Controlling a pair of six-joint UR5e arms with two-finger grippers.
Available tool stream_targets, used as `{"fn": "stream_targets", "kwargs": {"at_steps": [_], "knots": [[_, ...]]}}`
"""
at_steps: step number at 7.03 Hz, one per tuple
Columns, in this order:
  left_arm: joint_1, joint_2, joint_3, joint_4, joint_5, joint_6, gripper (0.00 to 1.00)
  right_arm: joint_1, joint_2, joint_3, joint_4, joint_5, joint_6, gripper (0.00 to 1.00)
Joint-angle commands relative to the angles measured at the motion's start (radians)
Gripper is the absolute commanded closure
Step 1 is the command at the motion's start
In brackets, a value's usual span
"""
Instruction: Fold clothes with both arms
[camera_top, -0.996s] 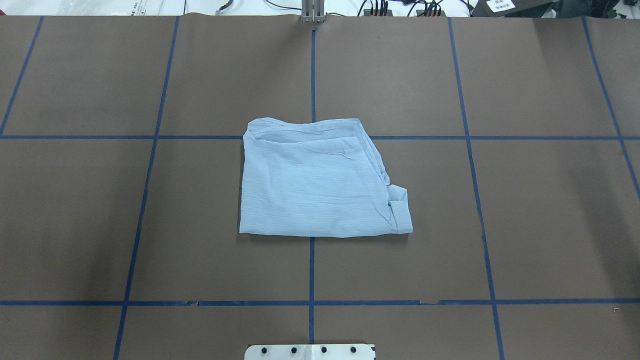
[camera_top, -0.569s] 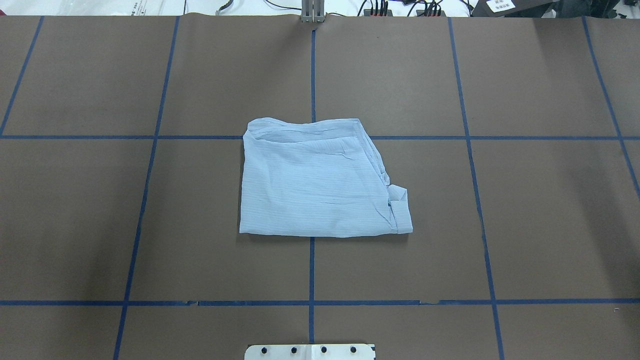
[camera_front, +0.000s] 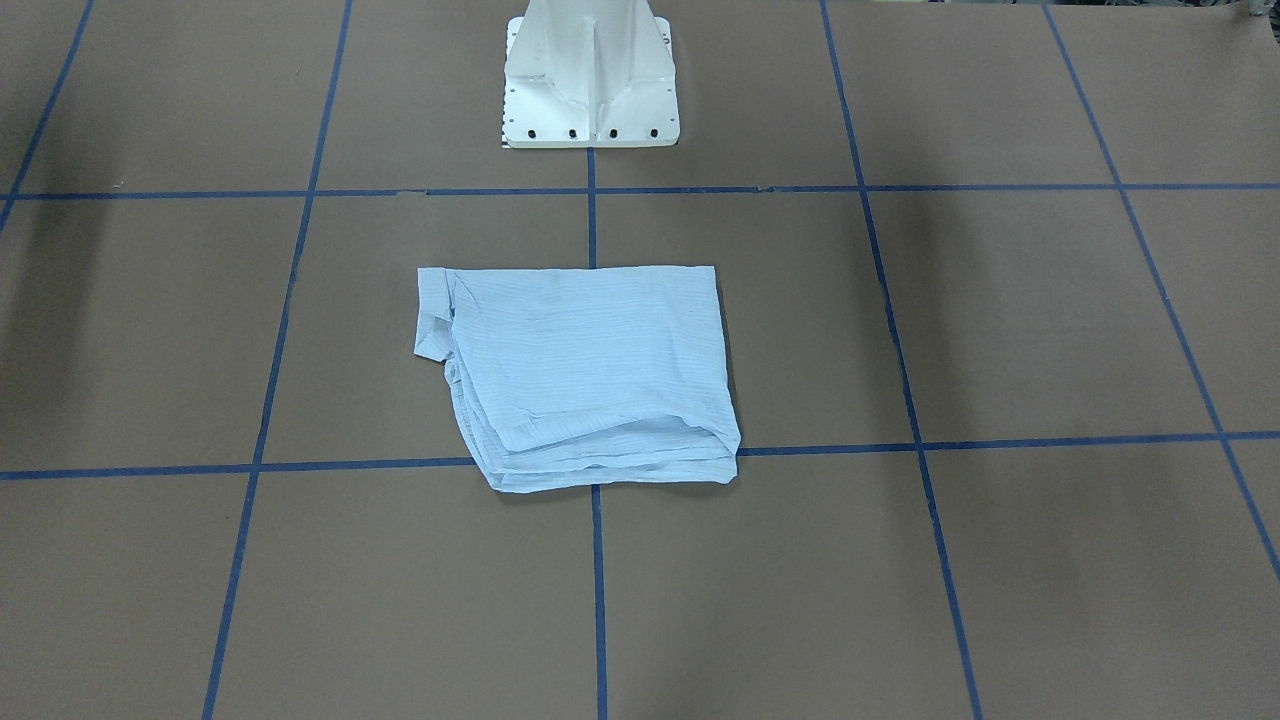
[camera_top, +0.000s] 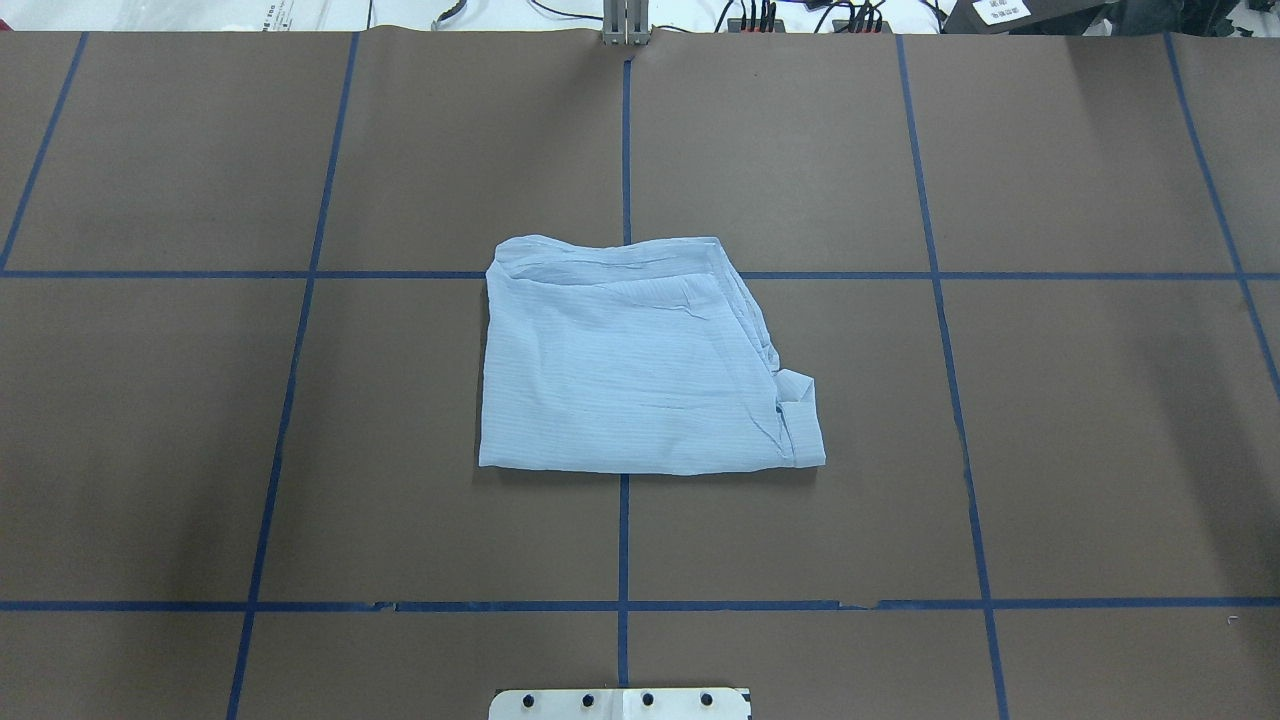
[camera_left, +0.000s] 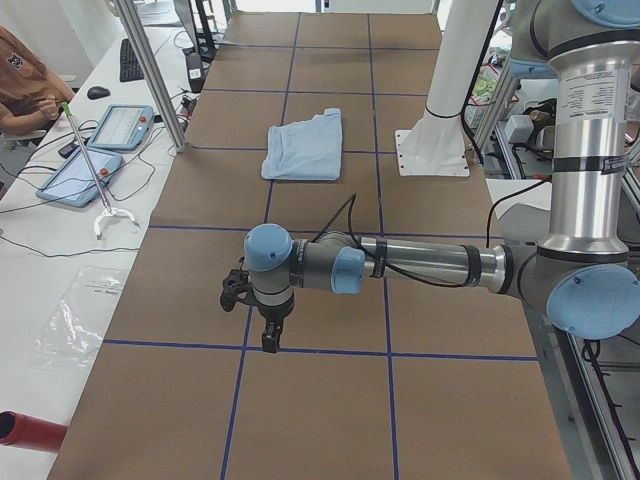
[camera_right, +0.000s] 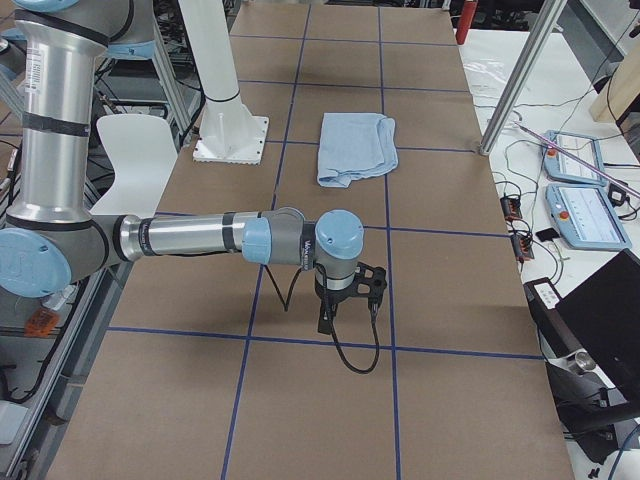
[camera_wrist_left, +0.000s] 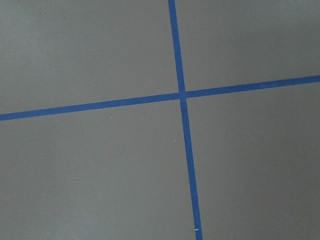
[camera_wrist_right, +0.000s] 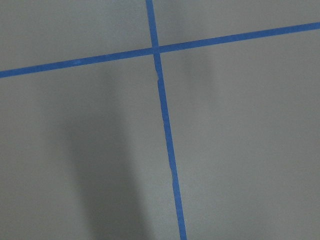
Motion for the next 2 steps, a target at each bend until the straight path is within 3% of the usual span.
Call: {"fn": "stream_targets", "kwargs": {"at_steps": [1,2], "knots": [[0.0,-0.002,0.001,0.0,0.0,0.0,0.0,0.0,0.0,-0.002,0.0,0.0,0.001,0.0],[0.0,0.0,0.001,-0.001,0.0,0.002,0.0,0.0,0.0,-0.003,0.0,0.0,-0.001,0.0]]}}
